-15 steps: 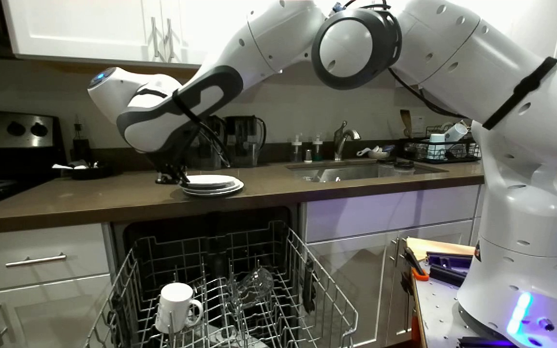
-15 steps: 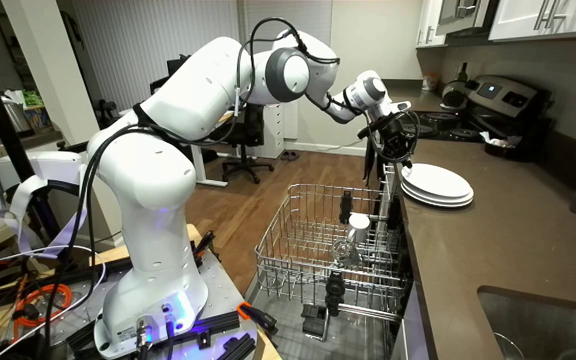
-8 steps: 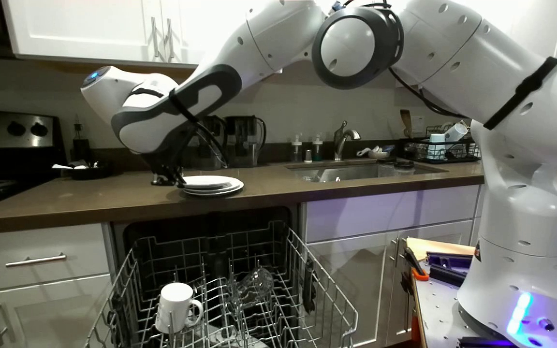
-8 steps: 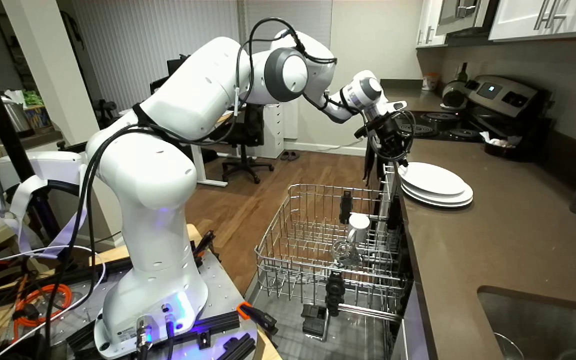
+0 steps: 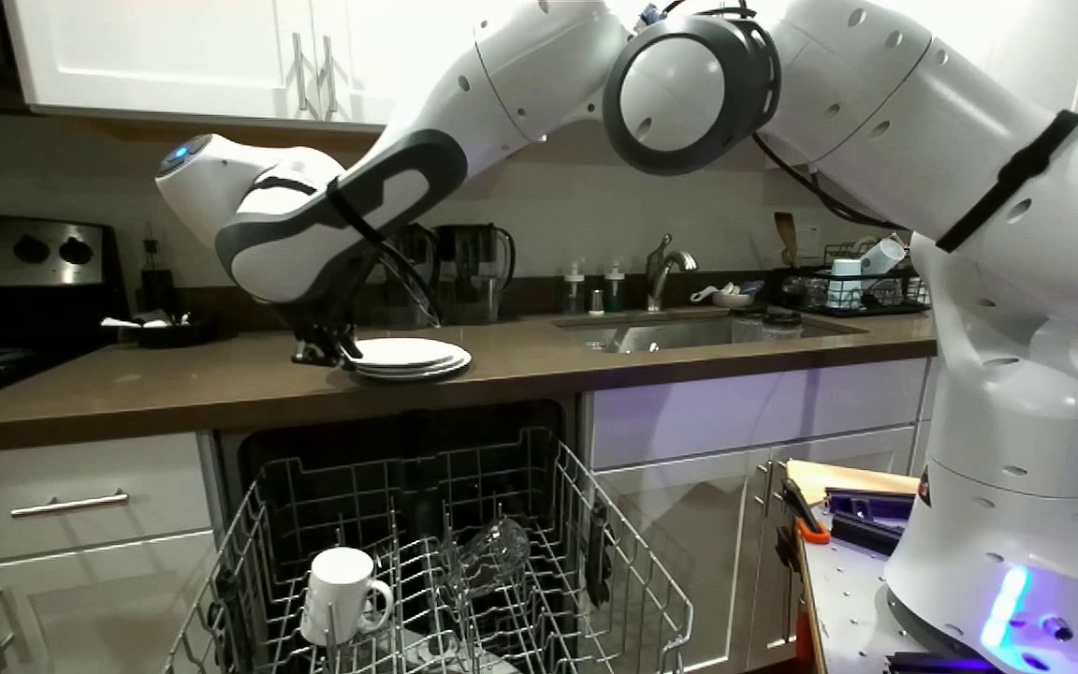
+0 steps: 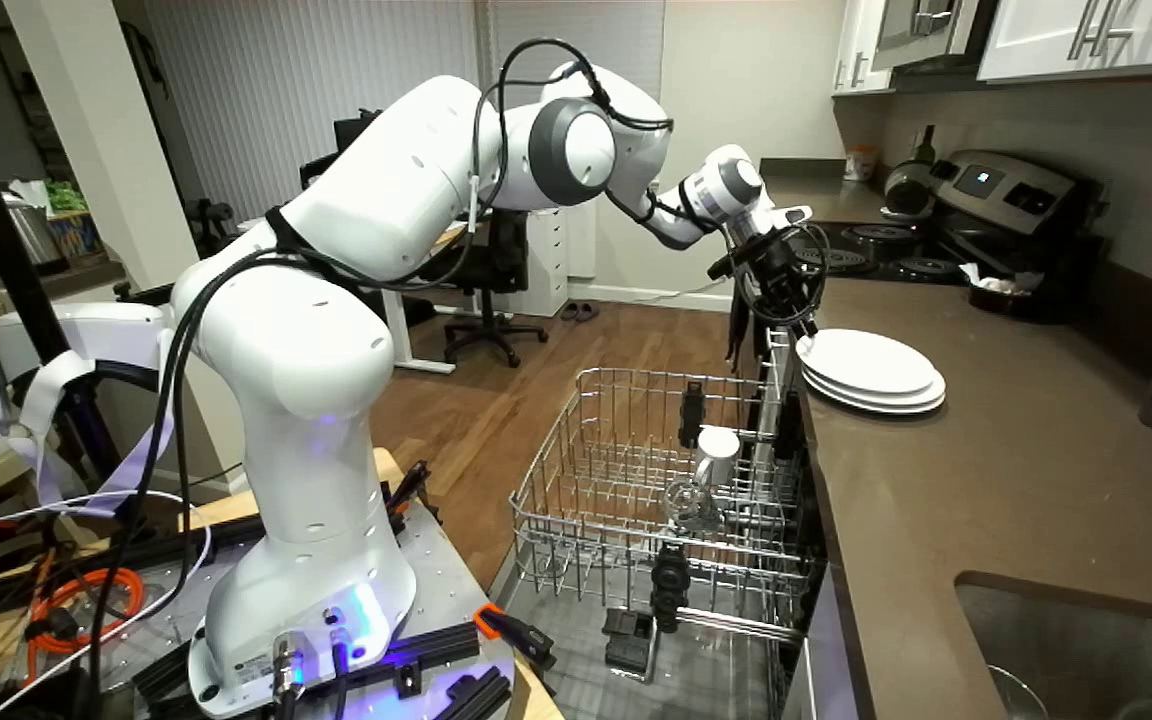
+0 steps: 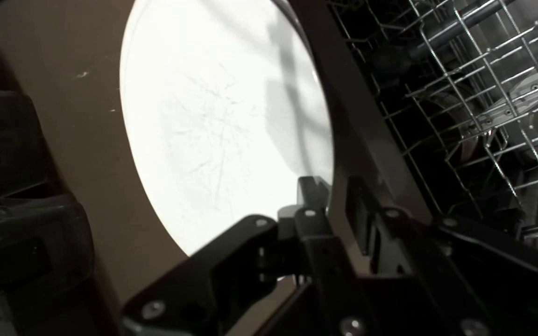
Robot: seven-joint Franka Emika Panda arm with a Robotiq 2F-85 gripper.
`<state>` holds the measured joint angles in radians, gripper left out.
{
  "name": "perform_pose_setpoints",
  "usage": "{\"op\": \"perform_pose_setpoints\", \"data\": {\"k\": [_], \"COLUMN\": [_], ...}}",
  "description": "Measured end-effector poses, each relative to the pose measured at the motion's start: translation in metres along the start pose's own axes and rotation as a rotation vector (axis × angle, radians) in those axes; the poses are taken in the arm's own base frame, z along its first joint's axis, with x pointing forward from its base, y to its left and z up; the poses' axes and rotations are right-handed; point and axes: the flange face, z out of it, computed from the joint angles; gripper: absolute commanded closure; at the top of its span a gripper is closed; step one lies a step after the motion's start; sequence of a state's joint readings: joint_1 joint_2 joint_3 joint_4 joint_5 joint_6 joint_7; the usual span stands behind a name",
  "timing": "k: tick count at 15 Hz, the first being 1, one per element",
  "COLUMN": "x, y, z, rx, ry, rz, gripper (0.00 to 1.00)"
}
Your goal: Remove the topmost plate from the stack on the counter and put it inside the dishwasher
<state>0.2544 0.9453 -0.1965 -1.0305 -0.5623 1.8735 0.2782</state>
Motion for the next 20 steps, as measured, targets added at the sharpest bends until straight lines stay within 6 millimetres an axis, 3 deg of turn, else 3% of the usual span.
{"op": "perform_pose_setpoints", "data": {"k": [3,7,8,14,20], "x": [0.0,0.0,0.0,0.001,0.001], "y": [0.0,0.001,0.001,-0.004,-0.013], "z": [0.002,0.003,0.003,0.003,0.013], "rx": [-0.002,-0.025,-0.039,-0.121,-0.159], "ry": [-0.003,0.0,0.005,0.03,0.03], "rz": [-0.001,-0.001,-0.003,-0.016,-0.031], "gripper": [0.8,0.59,0.57,0.69,0.62]}}
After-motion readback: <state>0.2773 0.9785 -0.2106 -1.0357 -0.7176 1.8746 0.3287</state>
